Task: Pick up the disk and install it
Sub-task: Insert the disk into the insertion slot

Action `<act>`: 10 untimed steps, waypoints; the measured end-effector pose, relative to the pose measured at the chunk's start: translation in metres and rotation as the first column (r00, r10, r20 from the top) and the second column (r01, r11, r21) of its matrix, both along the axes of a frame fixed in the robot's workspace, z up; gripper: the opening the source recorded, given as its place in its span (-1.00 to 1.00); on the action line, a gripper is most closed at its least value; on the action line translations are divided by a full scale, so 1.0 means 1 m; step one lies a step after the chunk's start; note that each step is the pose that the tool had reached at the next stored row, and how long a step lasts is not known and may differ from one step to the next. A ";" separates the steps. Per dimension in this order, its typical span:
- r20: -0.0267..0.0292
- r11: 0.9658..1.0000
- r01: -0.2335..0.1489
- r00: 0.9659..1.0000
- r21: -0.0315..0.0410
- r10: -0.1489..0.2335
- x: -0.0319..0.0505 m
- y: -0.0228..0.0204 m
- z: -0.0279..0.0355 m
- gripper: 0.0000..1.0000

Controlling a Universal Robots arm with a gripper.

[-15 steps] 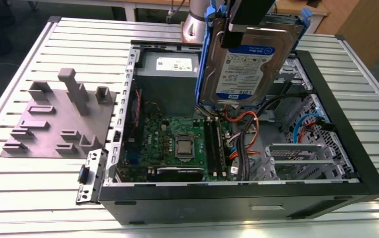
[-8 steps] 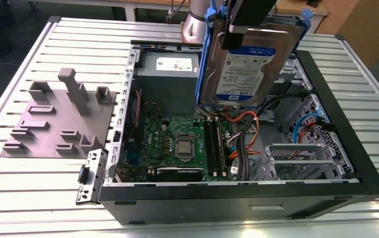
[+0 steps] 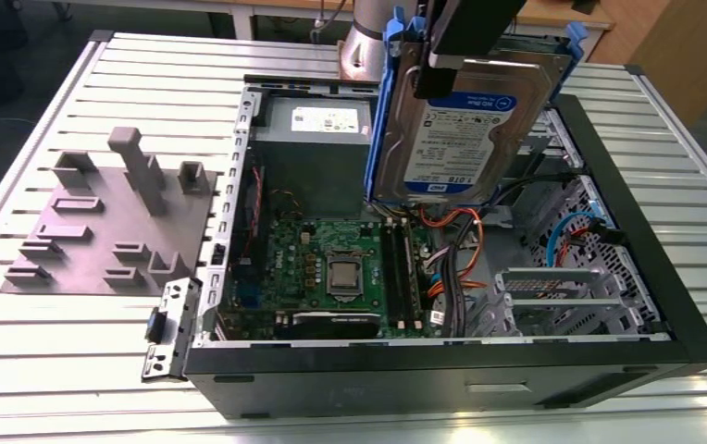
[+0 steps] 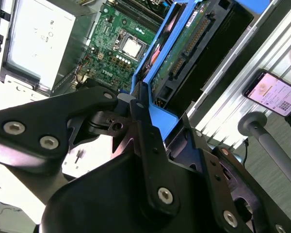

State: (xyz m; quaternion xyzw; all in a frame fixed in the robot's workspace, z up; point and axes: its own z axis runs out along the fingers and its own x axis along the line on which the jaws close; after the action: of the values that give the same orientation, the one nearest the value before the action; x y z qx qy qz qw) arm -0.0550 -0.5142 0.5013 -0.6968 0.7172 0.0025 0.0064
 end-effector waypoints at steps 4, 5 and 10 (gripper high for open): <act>0.000 1.000 0.000 1.000 0.000 0.000 0.0000 -0.0005 0.0000 -0.27; 0.000 1.000 0.000 1.000 0.000 0.000 0.0000 -0.0005 0.0000 -0.27; 0.000 1.000 0.000 1.000 0.000 0.000 0.0000 -0.0006 0.0000 -0.27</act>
State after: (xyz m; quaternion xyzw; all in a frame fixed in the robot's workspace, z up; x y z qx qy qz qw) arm -0.0551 -0.5148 0.5013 -0.6968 0.7172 0.0025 0.0065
